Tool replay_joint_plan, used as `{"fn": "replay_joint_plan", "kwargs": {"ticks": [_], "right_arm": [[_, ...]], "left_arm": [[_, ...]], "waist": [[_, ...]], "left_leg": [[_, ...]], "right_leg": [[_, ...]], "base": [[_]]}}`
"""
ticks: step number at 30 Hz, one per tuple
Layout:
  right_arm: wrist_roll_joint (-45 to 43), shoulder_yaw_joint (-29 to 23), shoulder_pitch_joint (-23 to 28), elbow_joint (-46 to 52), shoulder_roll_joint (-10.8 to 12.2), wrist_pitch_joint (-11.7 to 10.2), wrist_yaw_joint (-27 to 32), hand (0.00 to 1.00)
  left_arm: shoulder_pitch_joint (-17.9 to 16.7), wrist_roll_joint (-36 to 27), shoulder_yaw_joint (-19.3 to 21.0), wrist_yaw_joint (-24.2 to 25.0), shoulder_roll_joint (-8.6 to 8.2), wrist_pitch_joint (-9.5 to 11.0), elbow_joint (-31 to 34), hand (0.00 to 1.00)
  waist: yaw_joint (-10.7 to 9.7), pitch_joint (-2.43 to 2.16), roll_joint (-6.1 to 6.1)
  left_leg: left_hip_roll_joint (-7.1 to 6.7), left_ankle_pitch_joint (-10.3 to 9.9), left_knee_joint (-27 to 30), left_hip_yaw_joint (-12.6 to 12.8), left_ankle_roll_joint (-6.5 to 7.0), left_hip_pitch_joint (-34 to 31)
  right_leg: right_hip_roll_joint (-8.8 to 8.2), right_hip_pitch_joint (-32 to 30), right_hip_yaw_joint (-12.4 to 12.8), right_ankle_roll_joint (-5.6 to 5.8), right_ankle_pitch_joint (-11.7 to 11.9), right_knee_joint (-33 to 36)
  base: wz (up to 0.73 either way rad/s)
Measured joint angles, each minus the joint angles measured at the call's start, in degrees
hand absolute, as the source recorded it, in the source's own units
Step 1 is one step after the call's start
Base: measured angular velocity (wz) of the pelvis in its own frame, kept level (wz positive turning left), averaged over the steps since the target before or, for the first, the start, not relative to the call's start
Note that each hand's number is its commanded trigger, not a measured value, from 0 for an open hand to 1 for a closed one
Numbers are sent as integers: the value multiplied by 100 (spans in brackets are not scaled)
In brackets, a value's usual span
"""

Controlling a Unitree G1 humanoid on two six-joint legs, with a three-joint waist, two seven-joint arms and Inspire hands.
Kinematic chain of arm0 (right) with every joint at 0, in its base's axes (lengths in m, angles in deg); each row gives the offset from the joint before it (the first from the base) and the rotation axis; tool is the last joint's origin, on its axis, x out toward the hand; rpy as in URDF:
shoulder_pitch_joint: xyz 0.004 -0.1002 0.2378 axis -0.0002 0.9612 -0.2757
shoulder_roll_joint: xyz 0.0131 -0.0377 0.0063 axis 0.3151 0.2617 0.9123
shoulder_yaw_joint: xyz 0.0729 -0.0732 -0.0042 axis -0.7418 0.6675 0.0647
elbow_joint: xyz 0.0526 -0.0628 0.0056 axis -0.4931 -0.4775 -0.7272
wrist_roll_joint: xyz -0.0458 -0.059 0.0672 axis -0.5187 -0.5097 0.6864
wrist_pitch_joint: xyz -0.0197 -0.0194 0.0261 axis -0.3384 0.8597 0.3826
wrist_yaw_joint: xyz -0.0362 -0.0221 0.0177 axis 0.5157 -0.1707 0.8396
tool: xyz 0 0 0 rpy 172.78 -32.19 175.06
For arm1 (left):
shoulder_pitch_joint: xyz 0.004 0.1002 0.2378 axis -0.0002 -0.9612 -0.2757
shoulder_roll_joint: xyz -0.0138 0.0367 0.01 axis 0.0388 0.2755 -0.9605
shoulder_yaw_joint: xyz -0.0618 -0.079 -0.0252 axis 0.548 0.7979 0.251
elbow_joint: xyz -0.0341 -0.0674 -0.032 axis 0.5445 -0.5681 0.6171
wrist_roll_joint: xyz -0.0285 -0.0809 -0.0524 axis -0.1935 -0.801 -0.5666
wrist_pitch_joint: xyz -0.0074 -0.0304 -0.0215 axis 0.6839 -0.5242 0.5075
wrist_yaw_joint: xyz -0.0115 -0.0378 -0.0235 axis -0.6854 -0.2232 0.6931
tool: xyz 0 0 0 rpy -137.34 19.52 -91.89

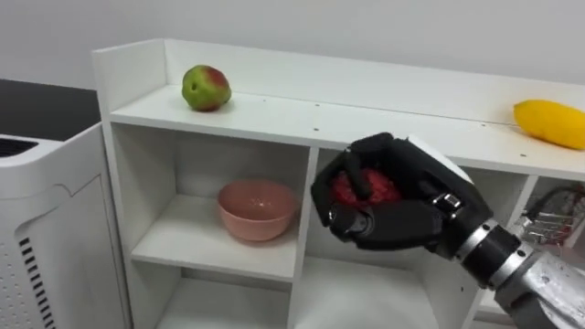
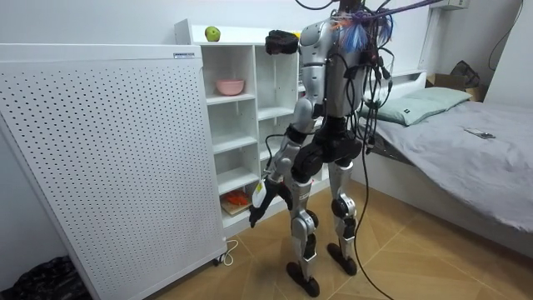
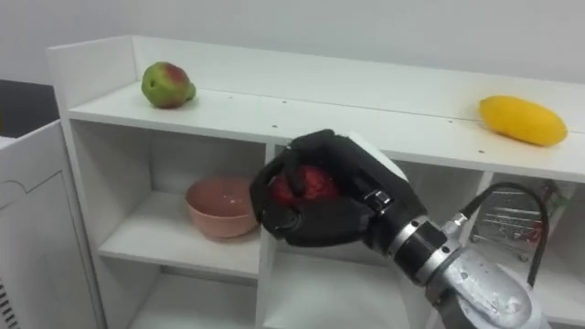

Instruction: Arrange fruit in the closet

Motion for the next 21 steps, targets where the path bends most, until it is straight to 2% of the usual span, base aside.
{"fn": "replay_joint_plan", "kwargs": {"ticks": [3,5,7,9,11,12,14,16,17,18,19,20,21], "right_arm": [[274,167,141,54,98,-1,-192,100],[417,359,282,49,215,2,-298,100],[446,537,301,-4,232,0,-358,100],[430,664,323,-264,339,0,-458,100],[430,808,430,-992,602,-11,-484,100],[427,845,485,-1171,654,-8,-465,100],[429,896,550,-1947,757,-7,-403,100],[434,880,549,-2680,858,-17,-213,100],[474,862,547,-3201,934,-18,-84,100],[479,839,547,-3434,971,-18,-33,100],[498,792,547,-3863,1036,-20,72,100],[602,708,547,-4269,1134,-20,211,100],[651,671,547,-4414,1171,-20,297,100]], "left_arm": [[14,-1,-2,-53,14,1,0,0],[60,-135,-127,-139,16,10,0,0],[148,-276,-240,-139,17,32,-10,0],[245,-456,-352,-138,21,35,-10,0],[421,-572,-581,-145,21,48,-155,0],[440,-585,-628,-149,21,51,-154,0],[620,-849,-867,-257,27,103,-243,0],[806,-1133,-1029,-290,17,140,-395,0],[868,-1286,-1150,-387,-7,163,-458,0],[888,-1353,-1187,-406,-25,168,-467,0],[934,-1404,-1236,-419,-68,217,-536,0],[947,-1479,-1234,-451,-114,253,-556,0],[949,-1507,-1236,-478,-134,258,-553,0]], "waist": [[82,19,-39],[105,31,-62],[107,42,-52],[106,56,-36],[124,91,8],[121,90,10],[70,135,80],[73,154,151],[70,180,237],[67,176,254],[63,181,344],[48,164,420],[54,167,462]], "left_leg": [[1,1,0,-3,1,-4],[6,1,23,-3,1,-93],[6,-2,95,-7,3,-243],[7,-2,158,-15,4,-392],[14,0,195,-11,9,-497],[13,1,208,-14,10,-547],[6,-3,394,-136,16,-888],[11,15,477,-150,29,-1112],[16,13,567,-152,32,-1284],[14,18,585,-151,41,-1342],[3,40,602,-134,65,-1464],[0,58,621,-91,85,-1588],[-2,68,626,-71,91,-1647]], "right_leg": [[0,0,-28,-1,1,3],[0,-91,-66,-7,6,21],[-1,-204,-69,-25,19,25],[-3,-324,-77,-32,24,47],[-7,-438,-73,-34,25,111],[-8,-488,-75,-34,25,119],[-17,-713,-237,-47,33,167],[-23,-984,-226,-50,35,299],[-29,-1121,-237,-50,35,367],[-39,-1207,-236,-50,35,425],[-66,-1371,-239,-50,35,512],[-93,-1526,-260,-50,34,572],[-108,-1616,-268,-50,34,625]], "base": [[0],[0],[0],[0],[0],[9],[21],[7],[0],[0],[-6],[-11],[-12]]}}
